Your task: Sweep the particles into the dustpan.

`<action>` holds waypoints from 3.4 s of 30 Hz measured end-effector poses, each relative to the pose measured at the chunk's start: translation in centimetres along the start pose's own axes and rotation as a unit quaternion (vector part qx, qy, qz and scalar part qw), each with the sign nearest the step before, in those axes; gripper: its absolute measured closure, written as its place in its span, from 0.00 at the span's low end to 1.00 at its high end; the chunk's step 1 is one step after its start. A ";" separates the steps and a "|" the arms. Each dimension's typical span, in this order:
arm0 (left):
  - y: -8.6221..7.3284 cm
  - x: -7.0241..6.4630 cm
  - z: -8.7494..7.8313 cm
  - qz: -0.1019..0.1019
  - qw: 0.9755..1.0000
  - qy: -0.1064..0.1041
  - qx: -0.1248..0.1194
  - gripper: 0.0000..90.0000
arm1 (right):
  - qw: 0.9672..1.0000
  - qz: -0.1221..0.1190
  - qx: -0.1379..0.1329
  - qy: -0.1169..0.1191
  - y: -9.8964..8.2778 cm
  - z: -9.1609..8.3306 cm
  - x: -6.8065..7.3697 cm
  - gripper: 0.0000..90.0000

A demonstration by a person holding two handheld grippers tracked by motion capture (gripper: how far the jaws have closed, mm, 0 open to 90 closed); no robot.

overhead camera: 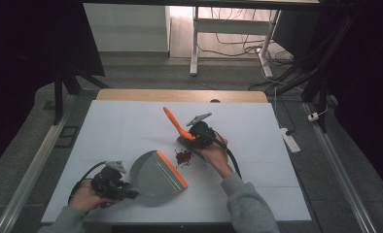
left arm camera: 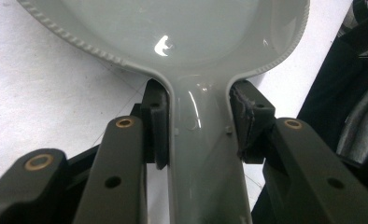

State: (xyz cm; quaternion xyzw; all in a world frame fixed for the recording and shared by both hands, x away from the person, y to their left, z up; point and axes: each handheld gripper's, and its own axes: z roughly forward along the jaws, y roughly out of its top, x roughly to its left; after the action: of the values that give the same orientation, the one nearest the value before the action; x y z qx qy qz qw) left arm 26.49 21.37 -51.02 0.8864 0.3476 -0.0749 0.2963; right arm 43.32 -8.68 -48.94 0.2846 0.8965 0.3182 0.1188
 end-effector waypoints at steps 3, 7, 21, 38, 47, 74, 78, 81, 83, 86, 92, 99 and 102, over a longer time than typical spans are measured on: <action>0.0 0.0 0.0 0.000 1.000 0.000 0.000 0.68 | 1.000 -0.002 0.002 0.004 0.0 0.0 0.4 0.79; 0.0 0.0 0.0 0.000 1.000 -0.001 0.000 0.68 | 1.000 -0.009 0.004 0.003 0.1 0.0 0.8 0.79; 0.0 0.0 0.1 -0.002 1.000 -0.003 0.000 0.68 | 1.000 -0.019 0.002 0.023 0.2 0.3 2.2 0.79; 0.0 0.0 0.1 -0.002 1.000 -0.003 0.000 0.68 | 0.999 -0.027 -0.004 0.046 0.4 0.6 4.0 0.79; 0.0 0.0 0.1 -0.002 1.000 -0.003 0.000 0.68 | 0.998 -0.024 -0.010 0.064 0.5 0.8 4.9 0.79; 0.0 0.0 0.2 -0.005 1.000 -0.005 -0.002 0.68 | 0.990 -0.054 -0.052 0.117 1.6 -0.2 8.6 0.79; 0.0 0.1 0.2 -0.004 1.000 -0.005 -0.002 0.68 | 0.992 -0.041 -0.064 0.099 1.6 -1.2 7.3 0.79; 0.0 0.1 0.2 -0.003 1.000 -0.005 -0.002 0.68 | 0.994 -0.027 -0.064 0.079 1.4 -1.6 5.9 0.79; 0.0 0.1 0.2 -0.003 1.000 -0.005 -0.001 0.68 | 0.996 -0.020 -0.058 0.066 1.2 -1.4 5.1 0.79; 0.0 0.1 0.2 -0.003 1.000 -0.005 -0.001 0.68 | 0.998 -0.012 -0.044 0.049 0.9 -1.0 4.3 0.79; -0.1 0.1 0.2 -0.002 1.000 -0.006 0.000 0.68 | 0.999 0.002 -0.018 0.028 0.5 0.9 2.8 0.79; -0.1 0.1 0.2 -0.003 1.000 -0.006 -0.001 0.68 | 0.998 -0.021 -0.006 0.060 1.9 2.0 4.7 0.79; -0.1 0.1 0.2 -0.002 1.000 -0.006 -0.001 0.68 | 0.997 -0.035 -0.001 0.062 1.9 2.0 5.4 0.79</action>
State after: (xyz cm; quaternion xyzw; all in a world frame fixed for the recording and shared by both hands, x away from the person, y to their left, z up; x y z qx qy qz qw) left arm 26.54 21.35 -51.27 0.8851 0.3477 -0.0806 0.2987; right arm 40.54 -3.29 -49.41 0.2328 0.9112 0.3316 0.0743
